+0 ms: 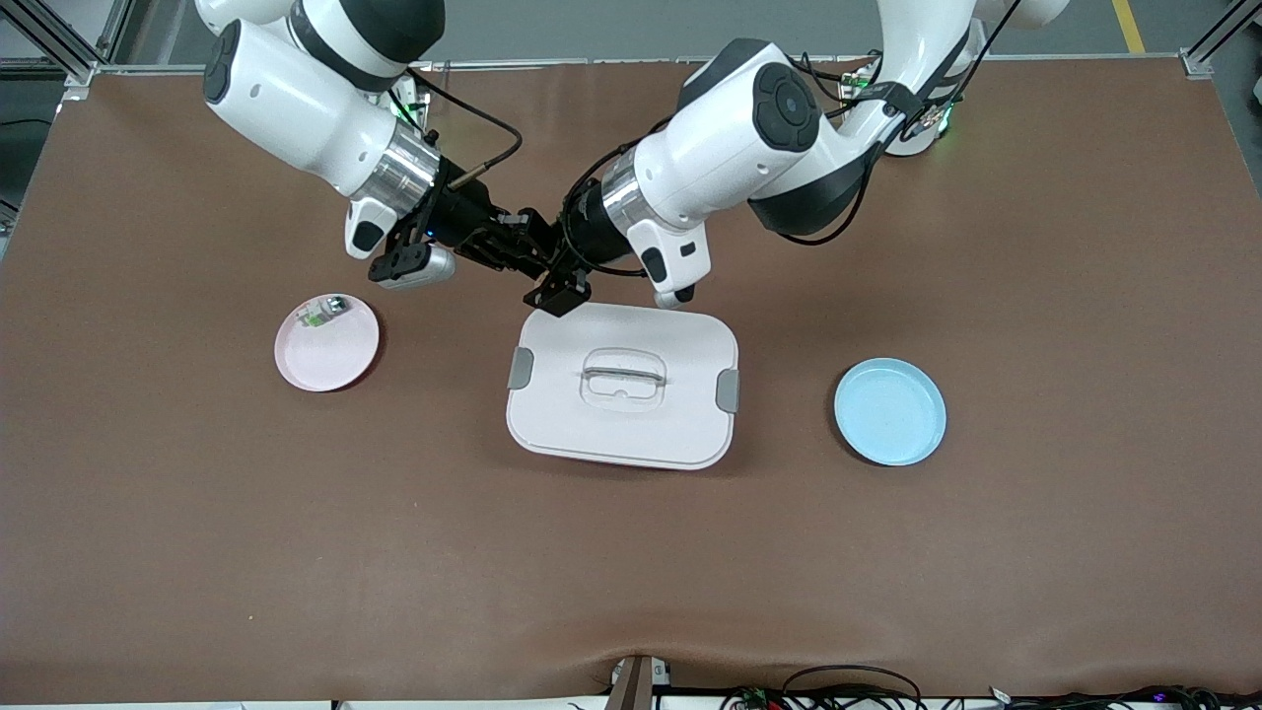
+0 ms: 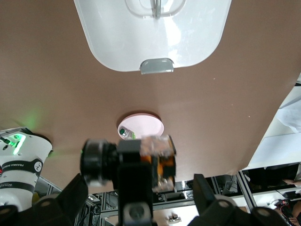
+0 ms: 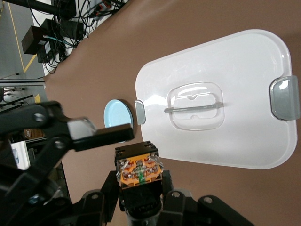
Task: Transfer orange switch to right arm and place
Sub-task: 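Carry the switch with the right gripper while the left gripper withdraws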
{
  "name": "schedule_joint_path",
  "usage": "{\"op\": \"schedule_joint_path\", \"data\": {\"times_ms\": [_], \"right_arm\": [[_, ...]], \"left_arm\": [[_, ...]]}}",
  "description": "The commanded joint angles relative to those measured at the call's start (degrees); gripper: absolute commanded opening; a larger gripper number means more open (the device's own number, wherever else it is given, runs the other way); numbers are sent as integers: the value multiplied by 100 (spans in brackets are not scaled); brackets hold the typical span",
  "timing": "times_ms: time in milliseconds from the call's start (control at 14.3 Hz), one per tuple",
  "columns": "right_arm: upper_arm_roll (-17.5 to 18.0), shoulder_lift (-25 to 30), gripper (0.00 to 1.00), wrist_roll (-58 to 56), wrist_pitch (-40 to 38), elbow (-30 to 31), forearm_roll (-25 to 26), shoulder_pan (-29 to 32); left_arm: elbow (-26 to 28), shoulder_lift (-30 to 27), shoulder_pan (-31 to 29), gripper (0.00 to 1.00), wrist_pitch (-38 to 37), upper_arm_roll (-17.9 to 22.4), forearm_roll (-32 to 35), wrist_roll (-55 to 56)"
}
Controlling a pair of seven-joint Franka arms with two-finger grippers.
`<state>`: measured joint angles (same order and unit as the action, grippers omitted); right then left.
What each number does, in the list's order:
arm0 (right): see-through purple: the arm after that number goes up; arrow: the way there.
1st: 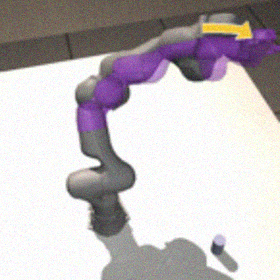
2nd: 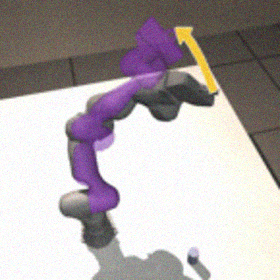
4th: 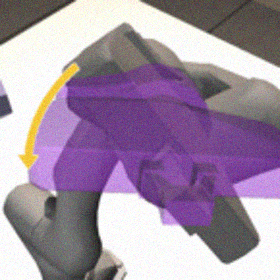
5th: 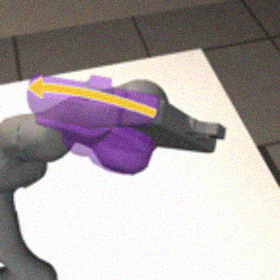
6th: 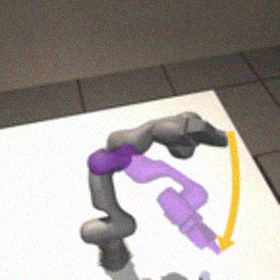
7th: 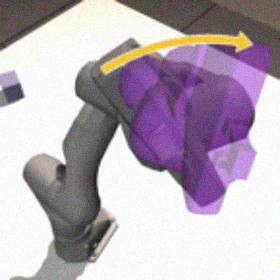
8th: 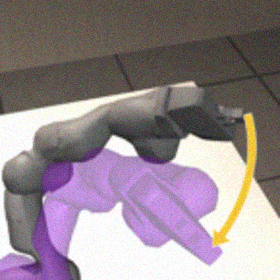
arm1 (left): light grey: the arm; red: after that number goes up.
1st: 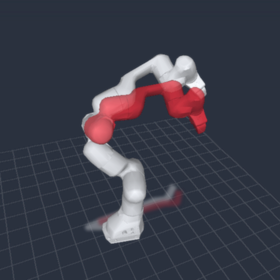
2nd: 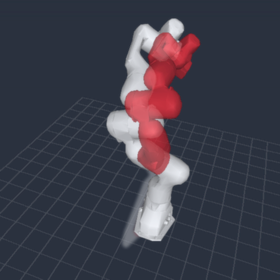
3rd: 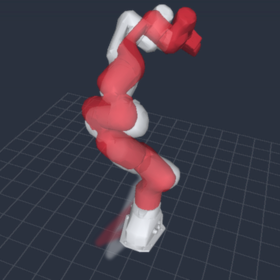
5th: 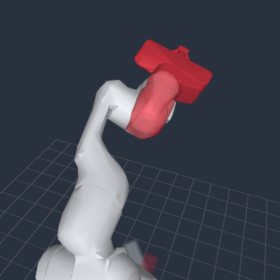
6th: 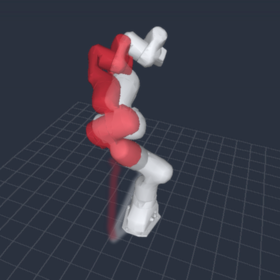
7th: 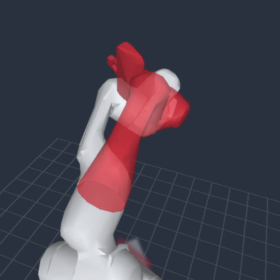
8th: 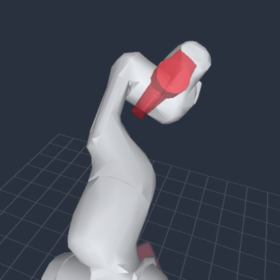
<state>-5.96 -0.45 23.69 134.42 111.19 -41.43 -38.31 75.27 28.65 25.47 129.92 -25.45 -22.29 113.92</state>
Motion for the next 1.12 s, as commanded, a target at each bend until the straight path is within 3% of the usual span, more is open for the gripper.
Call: {"op": "schedule_joint_path", "data": {"times_ms": [0, 140, 279, 419, 558, 698, 837, 1047], "right_arm": [[16, 35, 0, -66, -449, -62, 21, 218], [16, 141, 0, -687, -1151, -62, 178, 525], [16, 264, 0, -1382, -1749, -62, 730, 903], [25, 404, 0, -2286, -2269, -62, 1878, 1062], [25, 510, 0, -3060, -2612, -54, 2742, 1246], [16, 659, 0, -3842, -2771, 34, 3122, 1448], [25, 826, 0, -4842, -2825, 262, 3727, 1659], [25, 845, 0, -6600, -2772, 491, 4029, 2212]], "left_arm": [[-65, -79, 37, 100, 16, 31, -82, 113], [-65, -141, -15, 100, -19, 75, -47, 427], [-65, -263, -51, 100, -247, 180, 5, 482], [-57, -439, -42, 100, -606, 443, 145, 464], [-57, -492, -77, 100, -1002, 445, 679, 394], [-13, -711, -77, 100, -1267, 436, 1409, 80], [-13, -747, -191, 100, -1818, 462, 1674, -587], [57, -861, -472, 100, -2470, 471, 2052, -1730]]}}
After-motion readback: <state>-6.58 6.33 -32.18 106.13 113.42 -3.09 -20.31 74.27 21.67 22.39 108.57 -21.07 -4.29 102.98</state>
